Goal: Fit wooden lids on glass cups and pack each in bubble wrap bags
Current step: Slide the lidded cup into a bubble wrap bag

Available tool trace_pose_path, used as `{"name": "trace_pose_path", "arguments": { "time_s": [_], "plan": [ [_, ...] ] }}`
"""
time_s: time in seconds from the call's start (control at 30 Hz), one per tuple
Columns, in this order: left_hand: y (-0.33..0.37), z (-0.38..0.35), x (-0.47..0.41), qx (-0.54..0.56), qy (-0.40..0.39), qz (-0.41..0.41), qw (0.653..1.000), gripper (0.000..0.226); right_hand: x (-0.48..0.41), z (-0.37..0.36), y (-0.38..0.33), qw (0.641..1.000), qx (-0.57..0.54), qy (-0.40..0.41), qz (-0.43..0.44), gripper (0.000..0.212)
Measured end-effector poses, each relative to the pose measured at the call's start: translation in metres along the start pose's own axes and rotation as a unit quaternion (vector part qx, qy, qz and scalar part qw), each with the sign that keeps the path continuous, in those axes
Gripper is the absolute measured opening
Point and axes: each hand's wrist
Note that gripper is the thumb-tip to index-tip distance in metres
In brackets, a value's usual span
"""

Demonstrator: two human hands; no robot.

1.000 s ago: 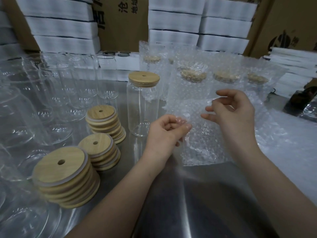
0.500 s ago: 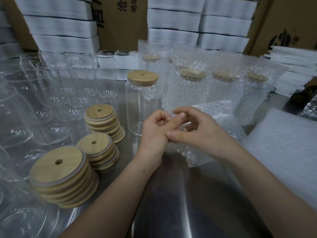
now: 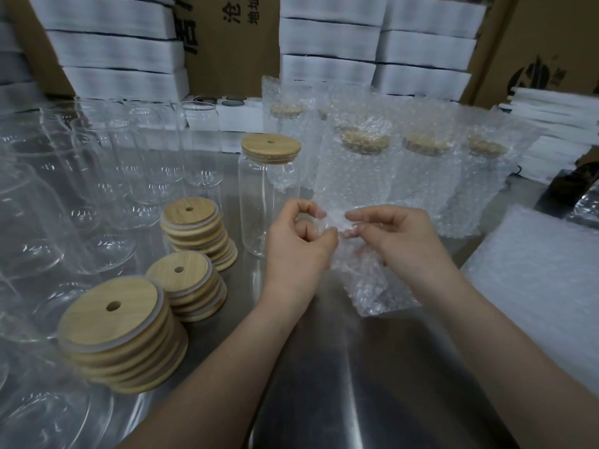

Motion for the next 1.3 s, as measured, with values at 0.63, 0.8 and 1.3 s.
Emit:
{"name": "trace_pose_path", "arguments": {
  "time_s": [0.63, 0.8, 1.3],
  "plan": [
    [0.003, 0.0, 0.002, -0.123, 0.041, 0.077, 0.989, 0.013, 0.012, -0.012, -0.032, 0.936, 0.146, 0.086, 0.31, 0.042],
    [0.003, 0.002, 0.0, -0.067, 0.017, 0.094, 0.993, 0.039, -0.001, -0.048, -0.049, 0.976, 0.071, -0.059, 0.198, 0.064],
    [0.004, 0.004, 0.002, -0.094, 0.017, 0.123, 0.988, 0.036, -0.022, -0.089, -0.031, 0.976, 0.076, -0.053, 0.198, 0.079]
  ]
}}
Point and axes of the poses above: each hand's wrist, its own x-axis away from the middle knuckle, its own z-axis out of the back of the hand, y = z × x, and after that the axes turned 15 degrees about -x, right-handed
